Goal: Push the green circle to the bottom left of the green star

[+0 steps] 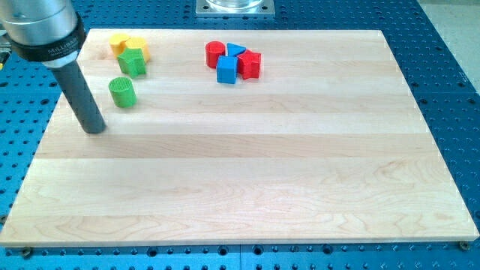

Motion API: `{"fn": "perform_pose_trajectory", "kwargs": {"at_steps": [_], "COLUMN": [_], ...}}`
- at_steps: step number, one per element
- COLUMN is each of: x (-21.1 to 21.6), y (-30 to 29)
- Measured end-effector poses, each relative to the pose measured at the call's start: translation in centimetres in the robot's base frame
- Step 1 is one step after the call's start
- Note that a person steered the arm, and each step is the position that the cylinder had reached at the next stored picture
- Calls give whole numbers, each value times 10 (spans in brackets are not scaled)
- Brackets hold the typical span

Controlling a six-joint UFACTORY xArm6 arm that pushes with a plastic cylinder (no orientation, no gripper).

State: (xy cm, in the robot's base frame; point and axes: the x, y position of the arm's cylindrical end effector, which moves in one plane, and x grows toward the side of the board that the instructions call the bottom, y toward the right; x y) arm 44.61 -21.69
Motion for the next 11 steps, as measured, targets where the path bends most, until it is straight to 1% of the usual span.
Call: {"fn": "perform_pose_trajectory", "kwargs": {"at_steps": [1, 3, 4, 5, 7, 8, 9, 11], "x": [0, -44, -47, -41, -41, -40, -44, -89], "y": [6, 16, 47, 64, 85, 118, 122, 27]}}
